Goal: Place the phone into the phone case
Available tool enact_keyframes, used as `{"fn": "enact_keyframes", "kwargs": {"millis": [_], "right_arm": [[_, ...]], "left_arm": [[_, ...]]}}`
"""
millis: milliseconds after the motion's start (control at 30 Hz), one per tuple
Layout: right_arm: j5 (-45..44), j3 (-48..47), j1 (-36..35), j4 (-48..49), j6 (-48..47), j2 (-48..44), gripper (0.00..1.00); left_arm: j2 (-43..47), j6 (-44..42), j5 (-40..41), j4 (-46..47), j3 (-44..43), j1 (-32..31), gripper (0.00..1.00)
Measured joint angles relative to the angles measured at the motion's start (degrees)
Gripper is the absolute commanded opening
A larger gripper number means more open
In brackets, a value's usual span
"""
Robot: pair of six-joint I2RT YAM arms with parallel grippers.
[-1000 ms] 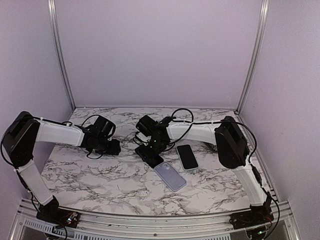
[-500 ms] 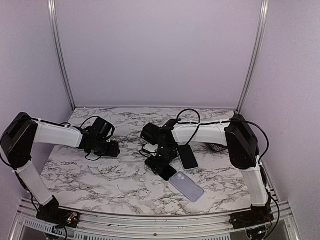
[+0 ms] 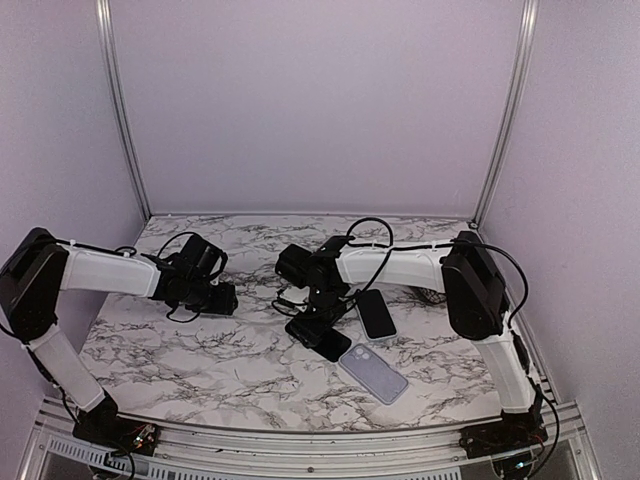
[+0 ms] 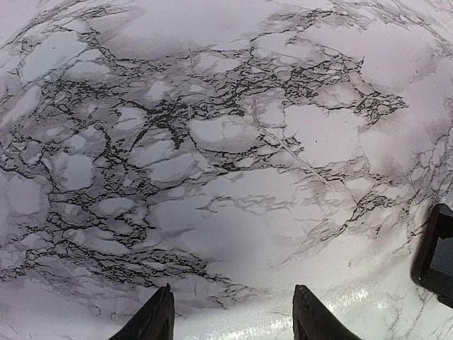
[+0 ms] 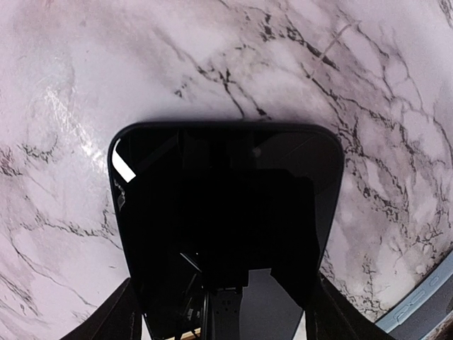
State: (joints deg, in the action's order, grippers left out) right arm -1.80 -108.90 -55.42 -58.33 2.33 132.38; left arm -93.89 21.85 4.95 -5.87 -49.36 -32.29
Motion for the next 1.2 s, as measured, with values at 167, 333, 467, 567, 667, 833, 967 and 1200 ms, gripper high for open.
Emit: {"fn": "enact_keyframes", "kwargs": {"millis": [167,333,467,567,667,833,967,1200], "right_arm": [[0.9,0.3,0.0,0.7,-0.3,-0.3,0.56],[3.7,5.2,0.0,6.6,-0.4,-3.7,0.53],[5.2,9.9,0.4,12.1,-0.3,-9.4,0.5],[5.6,13.2,0.7,16.6,0.0,-14.1,0.49],[5.5,16.8,1.2,20.5,0.4,-19.1,0.49],[2.8,21.3,1.4,22.2,1.0,-25.1,0.49],[-0.3,31.0,1.4,22.2,2.3,-32.9,0.49],[-3.1,46.2,1.2,20.9,6.5,-40.2,0.48]], "left_arm": [[0.7,0.0,0.0,0.0,0.1,0.0,0.57],[2.4,0.0,0.0,0.0,0.7,0.0,0.57],[3.8,0.0,0.0,-0.3,1.1,0.0,0.57],[4.5,0.1,0.0,-0.3,1.5,0.0,0.57],[4.9,0.3,0.0,-0.4,1.9,0.0,0.57],[5.0,1.1,0.0,-0.4,1.9,-1.0,0.56],[5.2,1.7,0.2,-0.5,1.6,-4.4,0.57],[5.1,2.6,0.7,-1.0,-1.4,-11.1,0.56]]}}
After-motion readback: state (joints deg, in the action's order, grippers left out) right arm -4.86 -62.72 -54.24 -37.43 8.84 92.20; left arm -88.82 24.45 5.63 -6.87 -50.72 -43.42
